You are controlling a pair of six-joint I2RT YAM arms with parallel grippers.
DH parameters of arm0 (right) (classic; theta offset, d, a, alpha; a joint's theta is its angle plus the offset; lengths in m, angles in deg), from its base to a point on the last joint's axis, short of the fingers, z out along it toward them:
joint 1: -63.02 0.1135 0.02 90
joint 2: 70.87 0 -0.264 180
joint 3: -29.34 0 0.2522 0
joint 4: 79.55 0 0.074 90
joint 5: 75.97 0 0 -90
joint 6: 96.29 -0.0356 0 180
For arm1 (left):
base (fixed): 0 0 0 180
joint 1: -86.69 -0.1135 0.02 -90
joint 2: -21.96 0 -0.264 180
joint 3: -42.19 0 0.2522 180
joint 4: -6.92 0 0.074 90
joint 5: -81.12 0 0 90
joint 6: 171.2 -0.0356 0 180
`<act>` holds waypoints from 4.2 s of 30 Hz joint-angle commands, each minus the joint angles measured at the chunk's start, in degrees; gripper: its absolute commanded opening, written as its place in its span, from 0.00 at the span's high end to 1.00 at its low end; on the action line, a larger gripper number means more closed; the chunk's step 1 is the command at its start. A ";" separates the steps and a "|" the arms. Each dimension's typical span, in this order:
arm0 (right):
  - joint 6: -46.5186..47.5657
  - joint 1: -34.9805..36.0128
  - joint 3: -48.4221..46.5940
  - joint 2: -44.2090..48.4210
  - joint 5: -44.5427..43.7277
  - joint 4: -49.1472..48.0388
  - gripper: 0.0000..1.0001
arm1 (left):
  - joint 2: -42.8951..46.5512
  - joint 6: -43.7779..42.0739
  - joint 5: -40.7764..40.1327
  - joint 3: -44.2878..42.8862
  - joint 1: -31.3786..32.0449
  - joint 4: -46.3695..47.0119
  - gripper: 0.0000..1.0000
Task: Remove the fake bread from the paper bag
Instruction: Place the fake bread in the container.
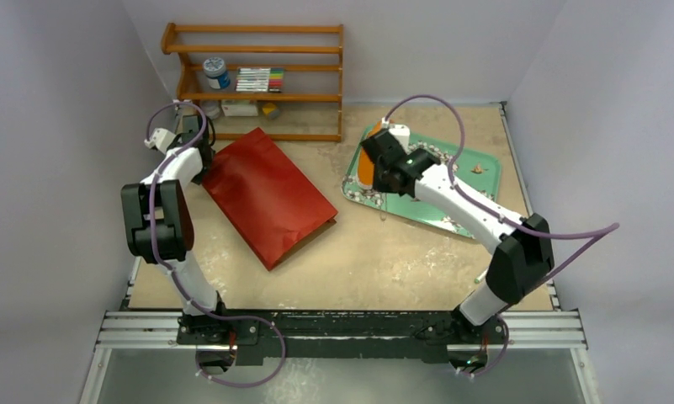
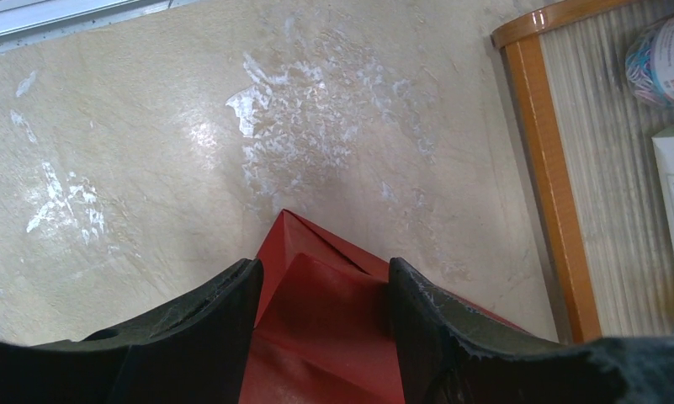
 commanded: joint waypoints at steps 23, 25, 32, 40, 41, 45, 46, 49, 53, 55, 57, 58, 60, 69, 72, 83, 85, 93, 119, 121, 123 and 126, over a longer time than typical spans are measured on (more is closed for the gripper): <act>12.81 -18.91 -1.06 -18.59 9.60 -15.75 0.78 | 4.79 0.21 0.92 2.95 0.24 2.12 0.44; 12.98 -18.91 -1.52 -19.04 10.11 -15.01 0.71 | 4.68 0.49 1.00 2.92 0.27 2.08 0.44; 12.92 -18.96 -1.03 -19.61 10.93 -14.01 0.67 | 5.13 0.41 0.77 3.00 0.23 1.91 0.44; 11.53 -18.92 1.23 -15.53 11.31 -13.35 0.66 | 5.49 0.33 0.91 3.44 0.27 1.61 0.43; 11.51 -18.91 1.32 -15.02 11.45 -13.10 0.66 | 5.50 0.29 0.92 3.39 0.25 1.56 0.44; 11.25 -18.91 2.42 -13.41 11.70 -12.81 0.63 | 5.31 0.34 0.93 3.20 0.22 1.23 0.44; 11.22 -18.91 2.79 -13.11 11.88 -12.82 0.63 | 5.27 0.34 0.93 3.11 0.21 1.06 0.43; 10.81 -18.91 3.91 -11.88 12.35 -13.10 0.63 | 5.28 0.25 0.75 2.85 0.22 0.70 0.43; 10.54 -18.91 5.04 -10.38 12.37 -13.16 0.62 | 5.36 0.13 0.71 2.65 0.27 0.50 0.43; 10.47 -18.91 5.28 -10.29 12.72 -13.05 0.62 | 5.37 0.16 0.75 2.67 0.24 0.37 0.44; 10.44 -18.91 5.53 -10.16 12.95 -12.96 0.62 | 5.32 0.12 0.75 2.73 0.21 0.33 0.44; 10.39 -18.93 5.77 -10.00 13.08 -13.05 0.61 | 5.36 0.12 0.75 2.73 0.21 0.25 0.44; 10.34 -18.92 6.05 -9.98 13.18 -13.17 0.58 | 5.36 0.14 0.75 2.82 0.21 0.23 0.43; 10.25 -18.96 5.54 -11.49 12.84 -12.77 0.57 | 5.67 0.11 0.77 2.93 0.19 0.30 0.43; 9.83 -18.94 6.39 -10.21 13.28 -12.96 0.57 | 5.77 -0.09 0.75 2.83 0.19 0.24 0.43; 7.75 -18.91 10.18 -6.09 14.43 -13.28 0.57 | 5.40 -0.01 0.84 2.82 0.04 0.41 0.43; 7.56 -18.94 10.43 -5.39 14.30 -13.40 0.56 | 5.43 -0.02 0.84 2.76 0.02 0.41 0.43; 7.25 -18.91 11.72 -5.00 16.68 -13.76 0.56 | 5.45 -0.01 0.75 2.43 0.02 0.24 0.43; 7.53 -18.82 13.54 -7.11 14.58 -16.16 0.49 | 5.55 0.08 1.10 3.29 0.02 0.32 0.43; 7.46 -18.87 13.76 -7.72 14.77 -16.67 0.49 | 5.47 0.09 1.10 3.26 0.02 0.32 0.43; 6.79 -18.89 13.98 -8.31 14.42 -16.77 0.49 | 5.43 0.07 1.02 3.22 0.04 0.32 0.43; 5.51 -18.89 14.63 -6.94 15.06 -17.08 0.49 | 5.31 -0.15 0.93 3.18 0.02 0.32 0.43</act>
